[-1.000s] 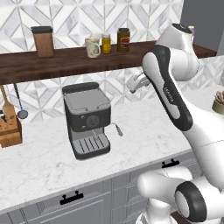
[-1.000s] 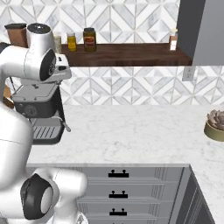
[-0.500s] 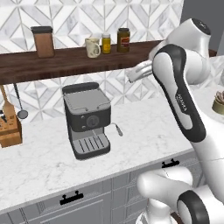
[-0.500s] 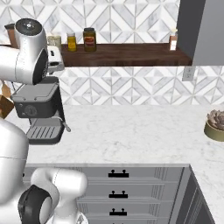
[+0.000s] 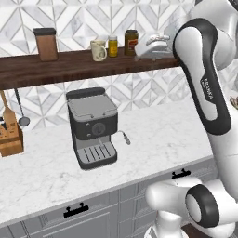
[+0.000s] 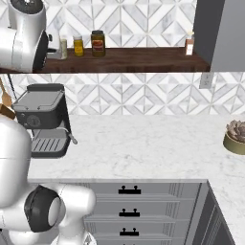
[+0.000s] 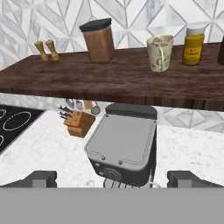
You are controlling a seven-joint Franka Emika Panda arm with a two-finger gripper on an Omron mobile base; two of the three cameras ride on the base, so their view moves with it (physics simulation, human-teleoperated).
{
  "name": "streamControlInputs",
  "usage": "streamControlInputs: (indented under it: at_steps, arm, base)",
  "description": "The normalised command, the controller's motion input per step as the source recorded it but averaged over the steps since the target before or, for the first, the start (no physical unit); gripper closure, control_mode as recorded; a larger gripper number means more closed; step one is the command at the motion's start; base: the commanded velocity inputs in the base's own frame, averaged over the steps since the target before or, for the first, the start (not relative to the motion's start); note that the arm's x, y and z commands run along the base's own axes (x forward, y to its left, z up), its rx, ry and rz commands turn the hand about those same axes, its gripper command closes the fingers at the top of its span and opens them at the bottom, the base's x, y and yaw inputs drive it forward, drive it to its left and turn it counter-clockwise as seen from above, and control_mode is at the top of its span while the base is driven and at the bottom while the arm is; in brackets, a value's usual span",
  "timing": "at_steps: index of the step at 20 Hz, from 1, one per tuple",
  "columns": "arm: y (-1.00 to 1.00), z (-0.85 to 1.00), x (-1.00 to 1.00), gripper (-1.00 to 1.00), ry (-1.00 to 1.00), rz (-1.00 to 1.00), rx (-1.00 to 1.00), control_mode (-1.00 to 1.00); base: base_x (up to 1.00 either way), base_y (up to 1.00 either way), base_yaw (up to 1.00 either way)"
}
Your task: Gather all objects into one cabinet and sort the glasses and bowls to opposite sides.
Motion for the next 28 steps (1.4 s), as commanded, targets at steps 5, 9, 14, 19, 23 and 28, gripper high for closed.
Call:
streamControlInputs:
  at_steps: [5,9,14,19,23,28]
  arm:
    - [0.00,-0.03,0.37,-1.00,-0.03,0.00,-0.09,-1.00]
    - [0.12,0.00,0.70,-1.00,-0.05,-0.03,-0.16,-1.00]
    - [0.19,0.01,0.18,-1.00,-0.07,-0.06,-0.02,-1.00]
    - [0.22,0.00,0.30,-1.00,-0.07,-0.08,-0.01,-1.00]
    - [0.00,0.00,0.61,-1.00,0.00,-0.01,-0.02,-1.00]
    - [-0.03,0.00,0.58,-1.00,-0.02,0.00,0.00,-1.00]
  base:
    - [0.00,0.00,0.00]
    - [0.00,0.00,0.00]
    - [0.00,0.00,0.00]
    - [0.00,0.00,0.00]
    - [0.00,0.00,0.00]
    - [0.00,0.00,0.00]
